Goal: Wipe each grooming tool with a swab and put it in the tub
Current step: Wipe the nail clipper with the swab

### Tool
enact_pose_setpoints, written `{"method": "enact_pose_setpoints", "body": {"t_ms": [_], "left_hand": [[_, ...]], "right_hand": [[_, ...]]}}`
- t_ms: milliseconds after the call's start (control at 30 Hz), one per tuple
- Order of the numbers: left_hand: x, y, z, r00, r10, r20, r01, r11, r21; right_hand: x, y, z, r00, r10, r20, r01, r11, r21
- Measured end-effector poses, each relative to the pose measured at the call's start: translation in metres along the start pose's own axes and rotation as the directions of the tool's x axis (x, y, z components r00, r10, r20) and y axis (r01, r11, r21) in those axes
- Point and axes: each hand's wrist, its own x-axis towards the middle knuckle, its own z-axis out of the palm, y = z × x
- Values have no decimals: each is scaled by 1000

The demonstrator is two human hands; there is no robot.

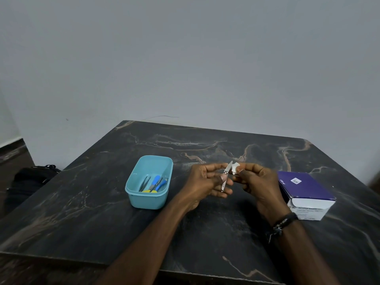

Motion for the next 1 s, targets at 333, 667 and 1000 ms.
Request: {"method": "enact_pose_setpoints", "body": {"t_ms": [333,667,1000], "left_hand": [[2,-6,2,996,74,-55,-70,994,81],[3,-11,4,992,106,-63,-94,982,165],[4,-9,6,991,86,-100,-64,977,203]], "right_hand": [[-2,0,1,992,88,94,-92,995,45],[-3,-1,1,994,77,80,-84,993,88],[-3,0,1,994,38,99,-53,987,153]]}}
